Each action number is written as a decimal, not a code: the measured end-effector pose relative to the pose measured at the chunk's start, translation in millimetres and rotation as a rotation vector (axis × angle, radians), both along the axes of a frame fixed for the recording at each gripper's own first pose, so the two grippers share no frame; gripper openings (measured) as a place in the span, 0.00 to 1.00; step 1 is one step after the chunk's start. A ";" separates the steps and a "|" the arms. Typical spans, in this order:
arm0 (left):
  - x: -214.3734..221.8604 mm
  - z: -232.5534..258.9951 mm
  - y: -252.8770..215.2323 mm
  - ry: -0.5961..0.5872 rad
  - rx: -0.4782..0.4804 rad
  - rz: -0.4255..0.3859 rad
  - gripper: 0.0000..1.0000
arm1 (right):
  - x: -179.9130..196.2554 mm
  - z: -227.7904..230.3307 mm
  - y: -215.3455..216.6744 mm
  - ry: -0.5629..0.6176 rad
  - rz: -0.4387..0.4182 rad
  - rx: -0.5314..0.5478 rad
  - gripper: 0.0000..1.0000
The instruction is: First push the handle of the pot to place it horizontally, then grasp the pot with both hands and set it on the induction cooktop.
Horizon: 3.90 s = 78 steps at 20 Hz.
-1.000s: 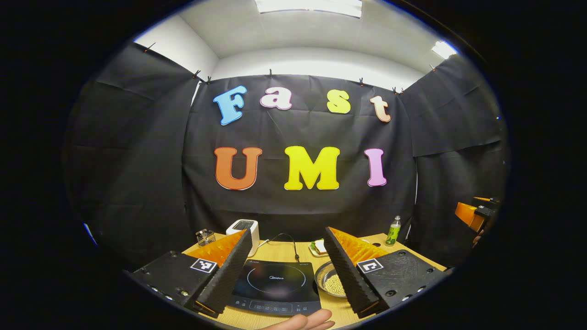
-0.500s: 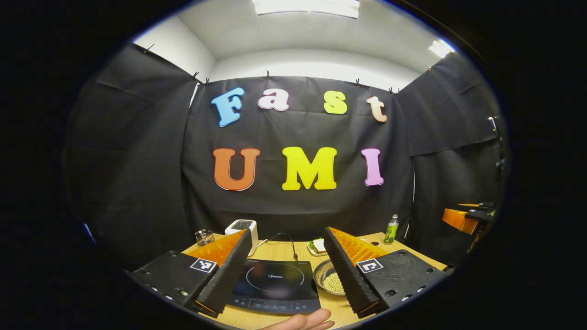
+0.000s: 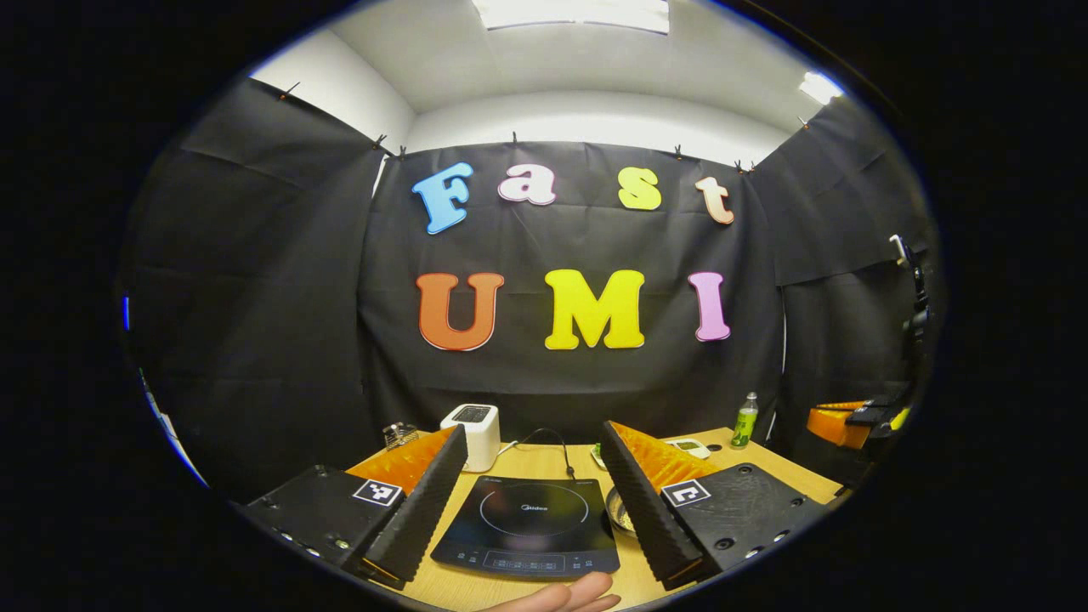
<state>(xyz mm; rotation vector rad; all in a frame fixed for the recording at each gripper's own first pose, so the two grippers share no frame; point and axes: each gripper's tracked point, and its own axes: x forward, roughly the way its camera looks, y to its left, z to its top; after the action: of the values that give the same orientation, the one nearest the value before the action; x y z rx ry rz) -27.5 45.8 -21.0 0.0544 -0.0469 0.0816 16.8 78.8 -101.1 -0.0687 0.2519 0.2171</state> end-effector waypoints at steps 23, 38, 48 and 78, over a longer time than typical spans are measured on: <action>-36.1 14.6 19.4 -0.071 -0.011 -0.025 0.95 | -13.7 -213.3 133.7 0.673 0.213 -0.004 0.04; -50.5 11.7 -12.6 -0.085 -0.008 -0.096 0.95 | -9.9 -243.2 115.2 0.746 0.169 0.061 0.04; -50.3 11.0 -17.5 -0.073 -0.020 -0.105 0.95 | -8.7 -245.2 95.1 0.745 0.158 0.078 0.00; -49.4 2.8 -27.2 -0.058 -0.014 -0.142 0.95 | 46.0 -245.1 -38.4 0.682 0.060 -0.016 0.04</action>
<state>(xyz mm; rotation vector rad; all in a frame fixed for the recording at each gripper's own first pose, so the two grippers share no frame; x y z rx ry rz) -76.9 18.7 -18.2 0.0349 -0.1077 -0.0588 62.8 40.3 -346.3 -0.0156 0.9312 0.2940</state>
